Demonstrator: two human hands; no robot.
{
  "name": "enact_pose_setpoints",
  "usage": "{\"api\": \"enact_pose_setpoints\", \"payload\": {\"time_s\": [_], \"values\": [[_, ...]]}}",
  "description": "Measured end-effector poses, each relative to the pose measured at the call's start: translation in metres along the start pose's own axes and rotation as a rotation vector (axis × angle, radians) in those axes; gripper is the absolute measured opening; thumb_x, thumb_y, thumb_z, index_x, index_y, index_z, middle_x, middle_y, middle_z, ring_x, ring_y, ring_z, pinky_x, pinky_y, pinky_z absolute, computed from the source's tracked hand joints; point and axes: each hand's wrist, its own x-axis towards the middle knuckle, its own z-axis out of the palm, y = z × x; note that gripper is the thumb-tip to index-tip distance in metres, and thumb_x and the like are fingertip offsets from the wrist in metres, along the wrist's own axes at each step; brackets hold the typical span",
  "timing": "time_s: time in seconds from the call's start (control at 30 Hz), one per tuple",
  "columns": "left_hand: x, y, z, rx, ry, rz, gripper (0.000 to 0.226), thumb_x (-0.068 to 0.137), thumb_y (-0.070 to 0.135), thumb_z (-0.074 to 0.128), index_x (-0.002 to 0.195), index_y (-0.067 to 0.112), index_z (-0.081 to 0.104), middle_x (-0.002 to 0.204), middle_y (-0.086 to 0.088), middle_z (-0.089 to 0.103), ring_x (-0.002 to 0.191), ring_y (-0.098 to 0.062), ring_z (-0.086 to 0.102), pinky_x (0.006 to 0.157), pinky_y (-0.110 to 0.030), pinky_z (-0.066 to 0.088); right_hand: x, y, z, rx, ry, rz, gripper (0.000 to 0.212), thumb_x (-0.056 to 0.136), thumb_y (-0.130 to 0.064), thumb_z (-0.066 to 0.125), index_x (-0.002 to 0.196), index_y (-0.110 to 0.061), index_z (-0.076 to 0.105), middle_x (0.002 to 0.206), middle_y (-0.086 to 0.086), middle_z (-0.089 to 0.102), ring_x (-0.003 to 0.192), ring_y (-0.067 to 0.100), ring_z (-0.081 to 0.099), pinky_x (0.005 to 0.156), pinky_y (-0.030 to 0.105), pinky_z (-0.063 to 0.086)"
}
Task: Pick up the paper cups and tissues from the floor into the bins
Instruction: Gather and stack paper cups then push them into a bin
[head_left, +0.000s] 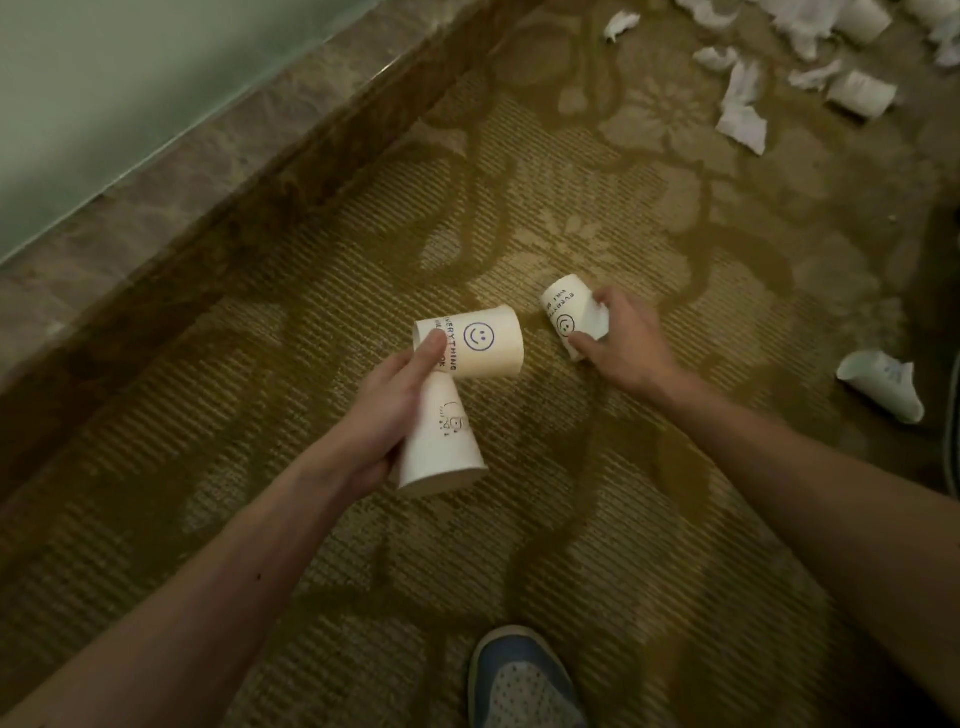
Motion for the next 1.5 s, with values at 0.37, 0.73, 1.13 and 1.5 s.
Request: {"api": "enact_pose_setpoints", "payload": {"time_s": [0.37,0.73,1.13,1.5], "values": [[0.01,0.002,0.04,-0.181,-0.096,-0.022,0.077,0.075,0.066,0.051,0.141,0.028,0.04,0.116,-0.02,0.066,0.082,-0.031,0.068,0.06,-0.04,0.058,-0.051,0.006,-0.013,0.664,-0.407,0.111,0.022,0.088,-0.038,0.068,0.109,-0.04,0.06,0.112,-0.007,0.068,0.093,0.007,0.064,0.073,0.026,0.048],[-0.019,0.032,0.016,-0.074,-0.199,-0.028,0.049,0.098,0.055,0.042,0.123,0.017,0.061,0.084,-0.009,0.075,0.067,-0.019,0.073,0.054,-0.029,0.057,-0.086,-0.045,-0.023,0.912,-0.485,-0.003,0.087,0.059,-0.066,0.076,0.134,-0.032,0.046,0.115,-0.009,0.07,0.101,0.008,0.069,0.078,0.029,0.058],[-0.215,0.126,-0.131,0.13,0.303,0.285,0.036,0.077,0.05,0.072,0.091,0.017,0.075,0.078,-0.008,0.074,0.062,-0.02,0.069,0.056,-0.031,0.056,-0.142,-0.25,-0.062,0.836,-0.577,-0.62,0.074,0.068,-0.045,0.081,0.134,-0.05,0.046,0.119,-0.011,0.062,0.097,0.004,0.068,0.068,0.024,0.058],[-0.53,0.057,-0.268,0.133,1.17,0.716,0.024,0.094,0.034,0.059,0.105,0.015,0.068,0.085,0.002,0.077,0.072,-0.01,0.072,0.059,-0.02,0.053,-0.364,-0.495,-0.026,0.635,-1.172,-1.152,0.071,0.068,-0.046,0.083,0.126,-0.045,0.042,0.114,-0.009,0.066,0.094,0.007,0.071,0.07,0.023,0.059]]}}
